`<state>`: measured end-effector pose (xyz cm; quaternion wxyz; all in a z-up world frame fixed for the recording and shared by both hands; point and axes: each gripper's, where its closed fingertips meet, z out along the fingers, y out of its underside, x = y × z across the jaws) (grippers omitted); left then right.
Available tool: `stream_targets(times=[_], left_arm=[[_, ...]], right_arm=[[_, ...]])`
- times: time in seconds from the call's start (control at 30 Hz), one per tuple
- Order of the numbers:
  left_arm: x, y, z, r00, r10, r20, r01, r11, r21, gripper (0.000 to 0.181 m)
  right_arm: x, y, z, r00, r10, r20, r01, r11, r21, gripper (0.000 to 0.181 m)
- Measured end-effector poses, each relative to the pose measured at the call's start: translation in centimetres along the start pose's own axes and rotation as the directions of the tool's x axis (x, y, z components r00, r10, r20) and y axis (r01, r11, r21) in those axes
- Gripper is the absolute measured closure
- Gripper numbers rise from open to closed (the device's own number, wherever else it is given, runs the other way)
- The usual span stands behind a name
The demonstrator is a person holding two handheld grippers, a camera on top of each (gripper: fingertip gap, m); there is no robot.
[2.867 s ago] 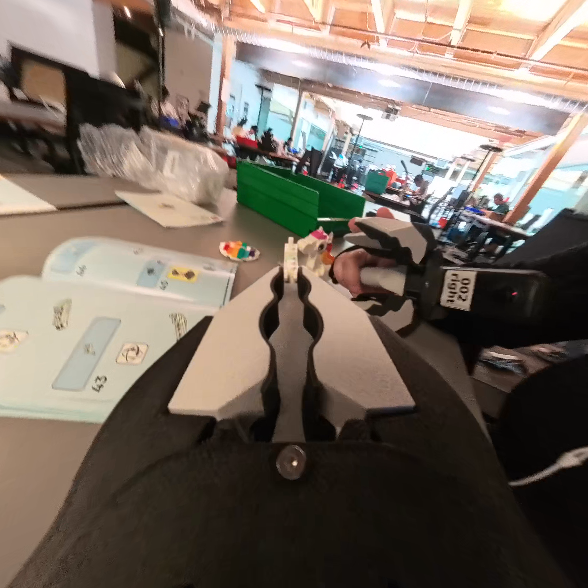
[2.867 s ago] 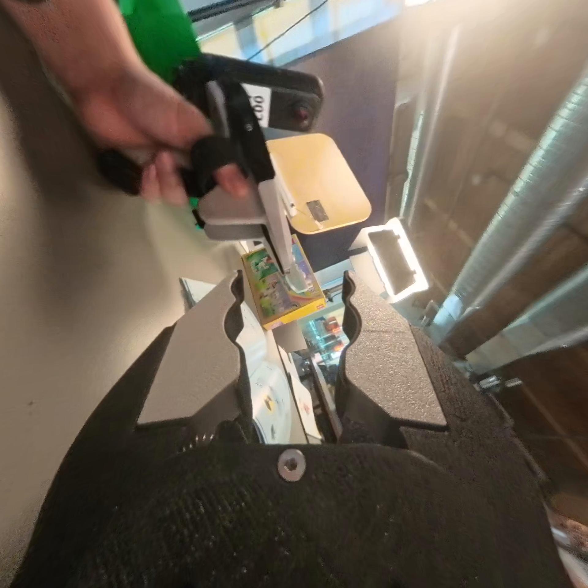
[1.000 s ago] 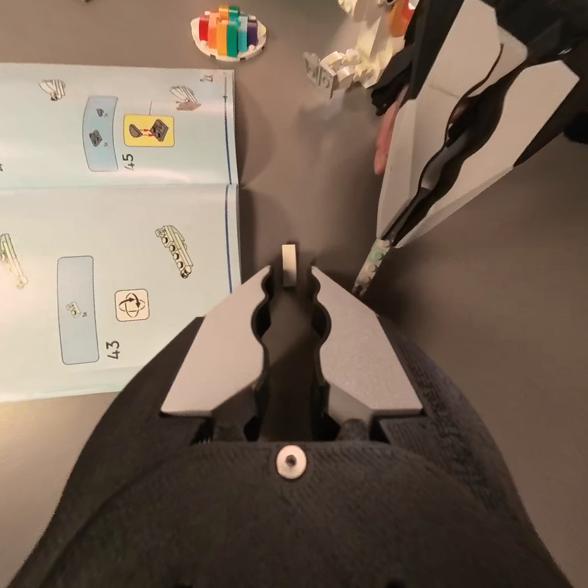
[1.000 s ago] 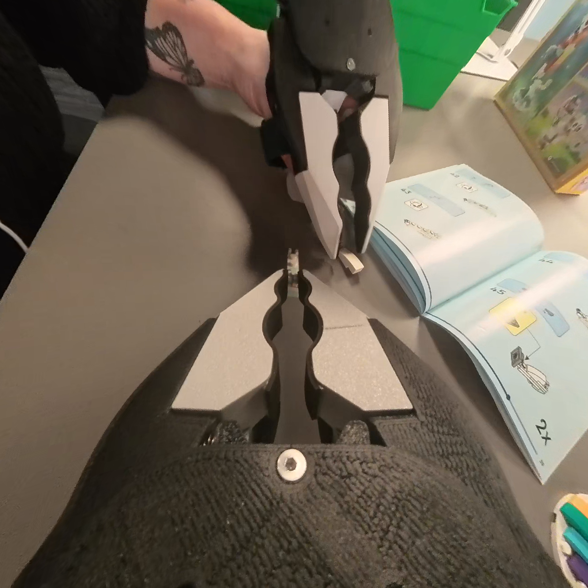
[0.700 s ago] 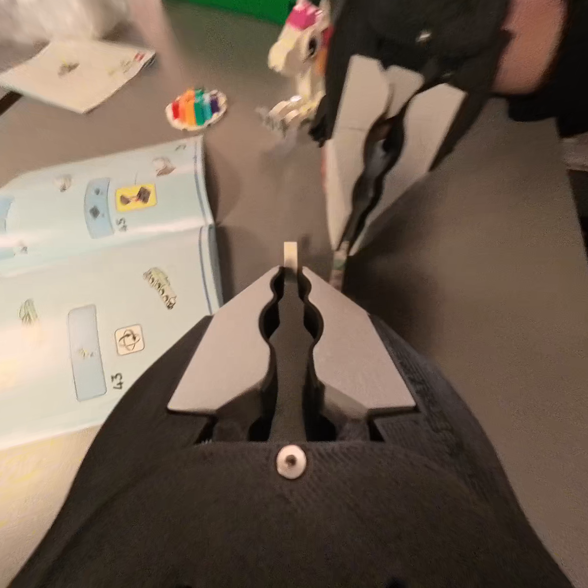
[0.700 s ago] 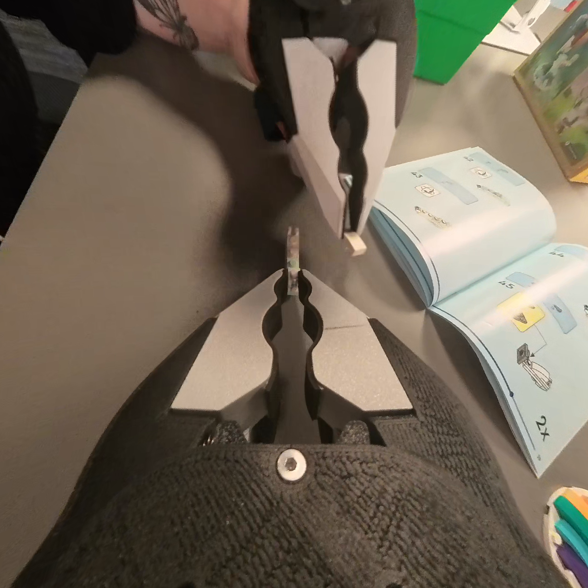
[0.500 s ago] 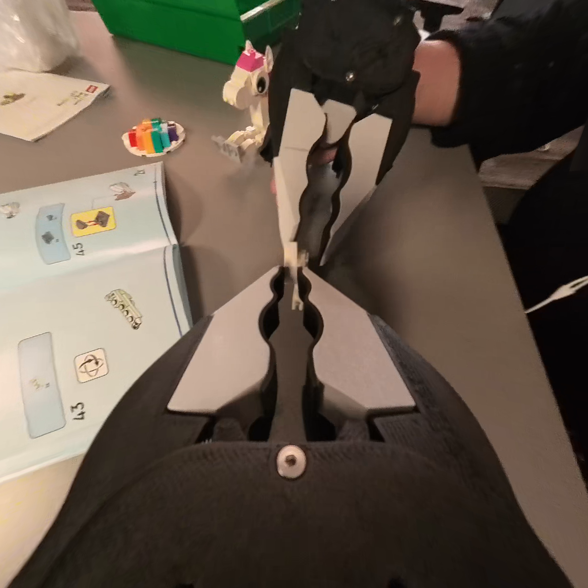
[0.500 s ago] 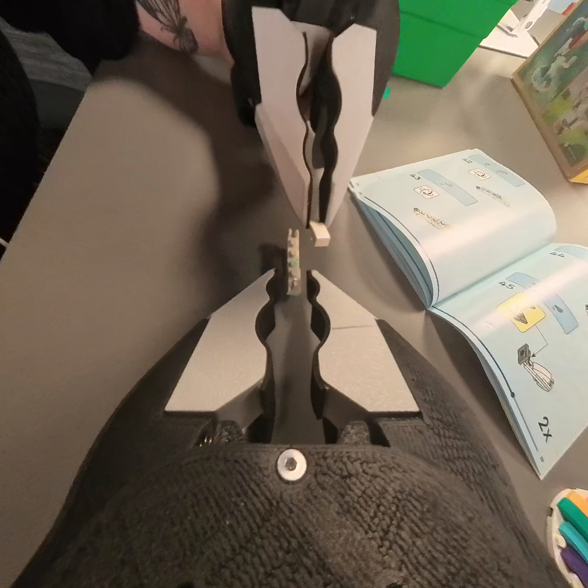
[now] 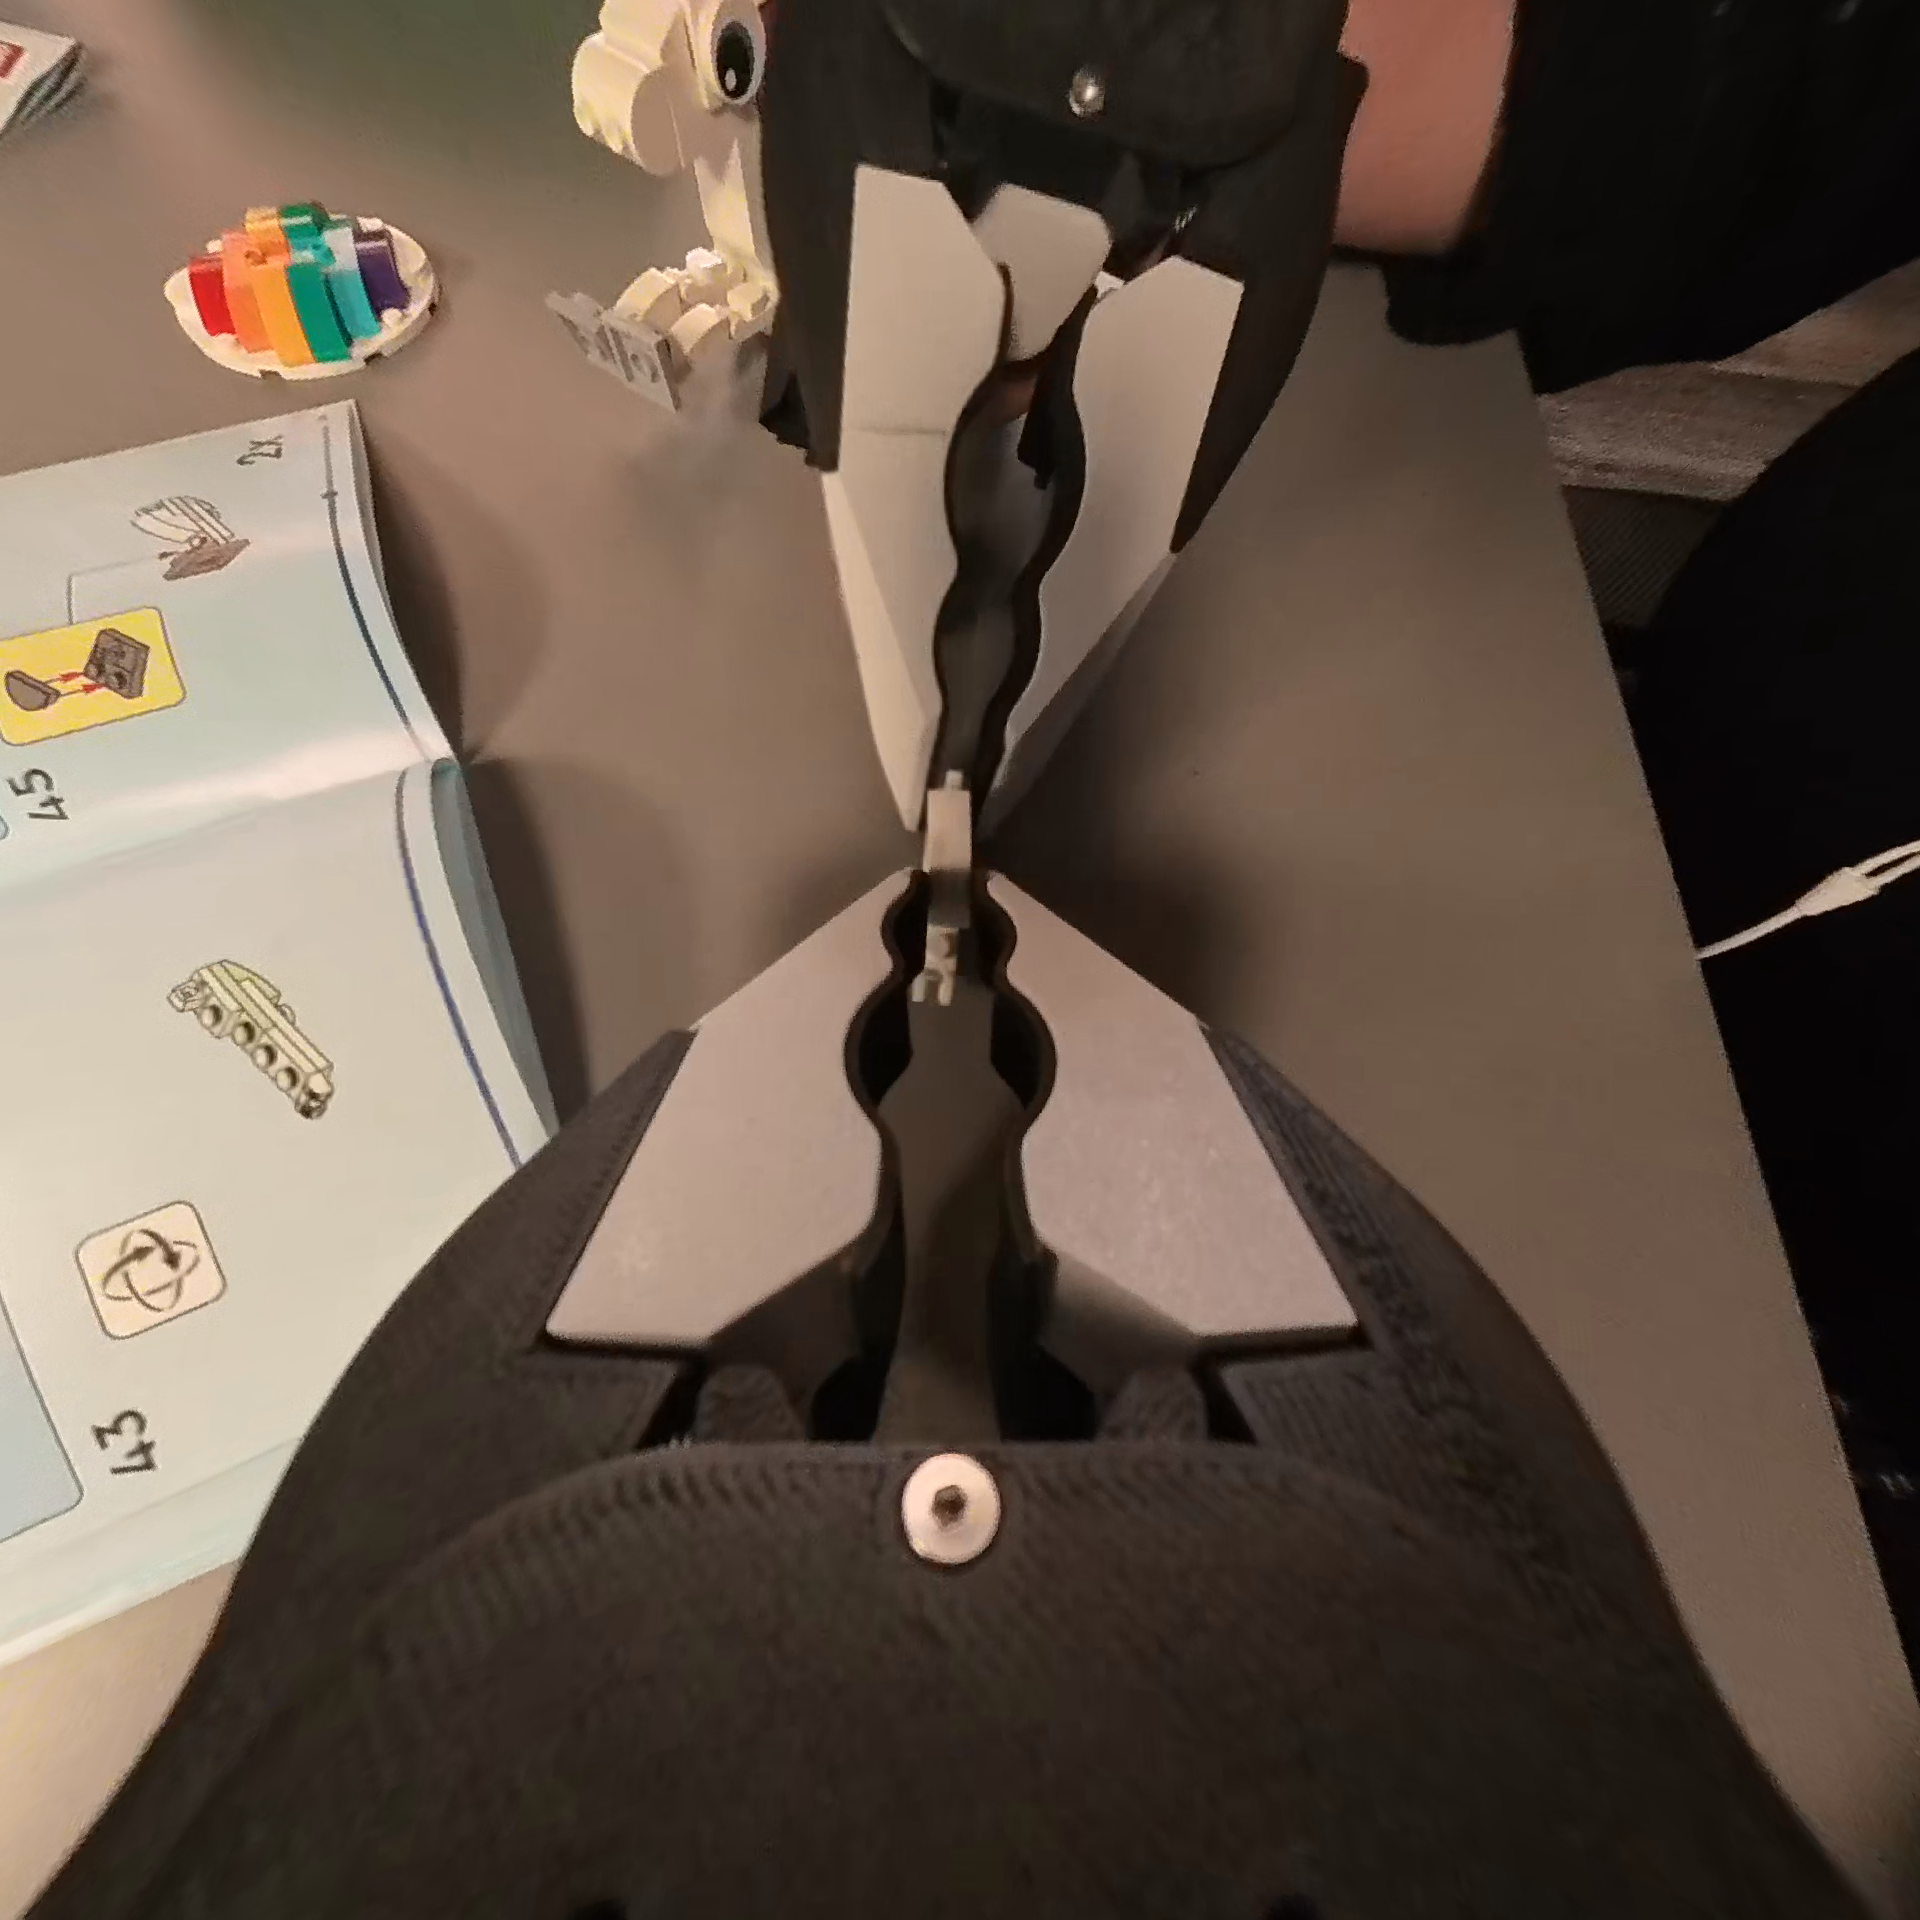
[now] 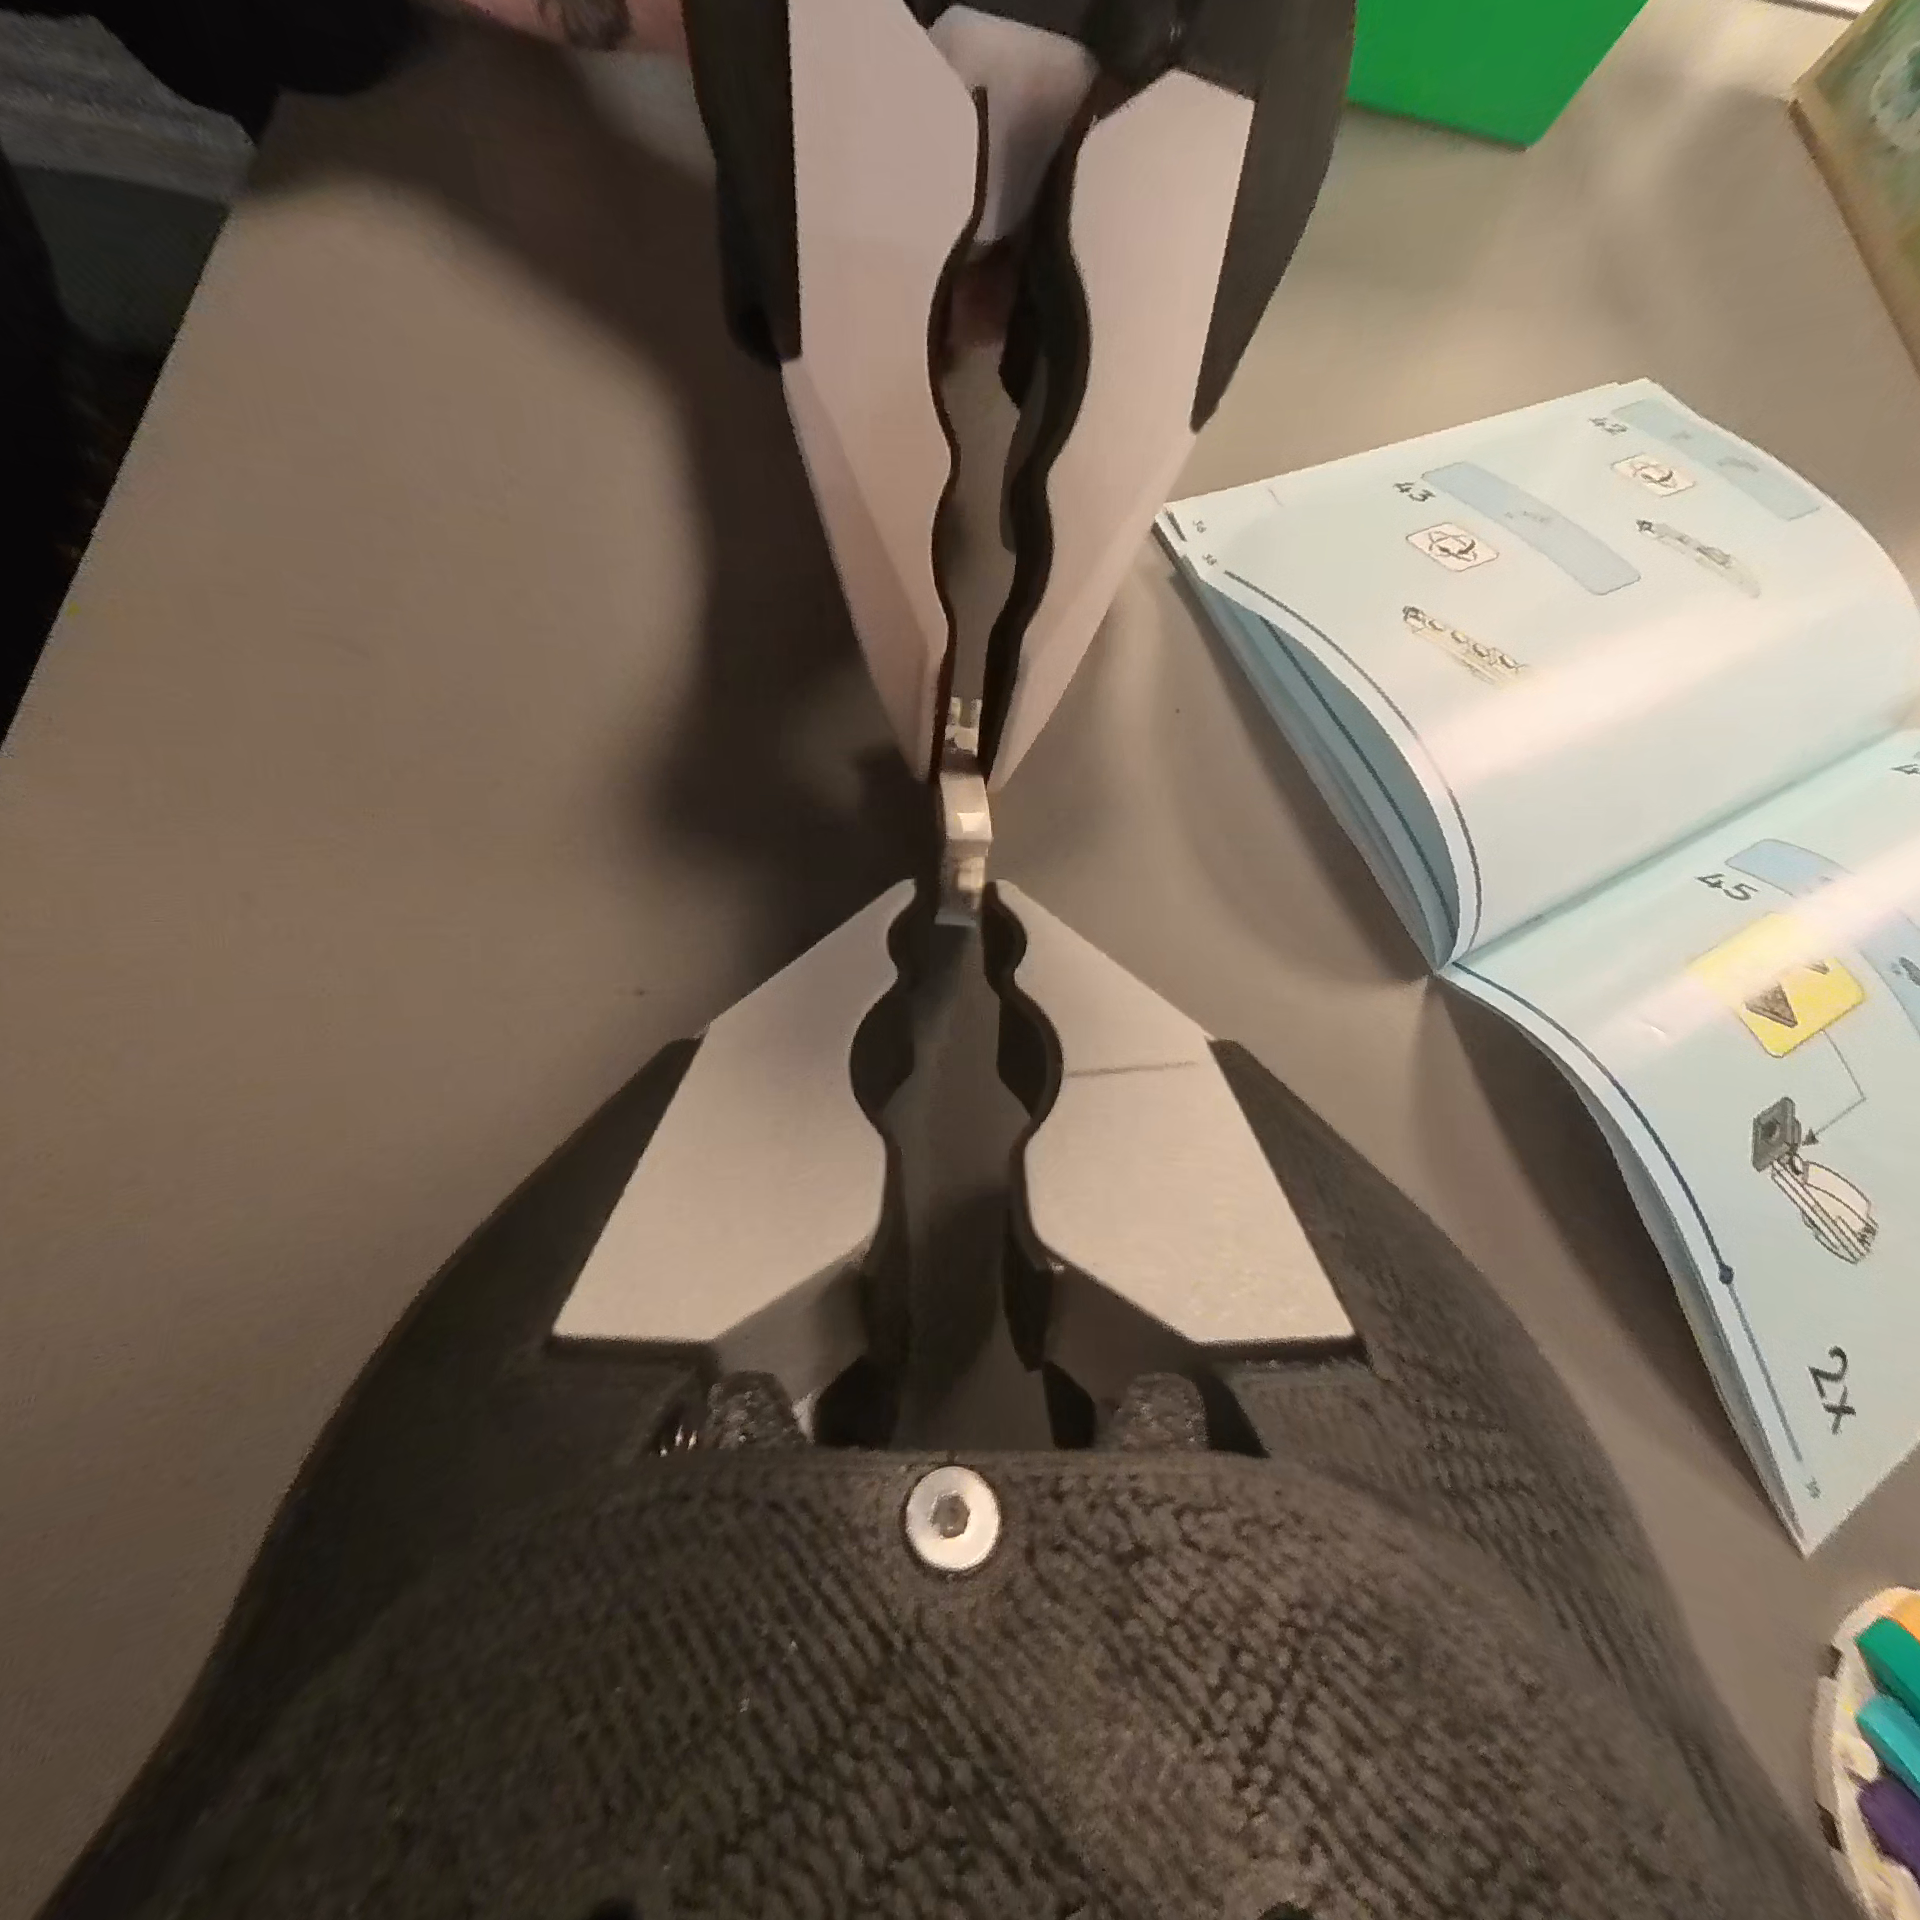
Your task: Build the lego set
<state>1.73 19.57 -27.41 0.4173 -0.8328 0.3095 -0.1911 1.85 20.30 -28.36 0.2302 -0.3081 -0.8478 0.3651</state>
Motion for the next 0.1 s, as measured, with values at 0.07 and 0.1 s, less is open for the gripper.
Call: stream_targets(times=[0.07,0.1], left_arm=[[-0.14,-0.01,0.01,1.0,-0.008,0.005,0.008,1.0,0.001,0.174],[-0.18,0.01,0.03,1.0,-0.013,0.004,0.013,1.0,0.0,0.173]], right_arm=[[-0.04,-0.01,-0.01,1.0,-0.003,0.001,0.003,1.0,0.001,0.174],[-0.06,-0.01,-0.01,1.0,-0.004,0.001,0.004,1.0,0.001,0.174]])
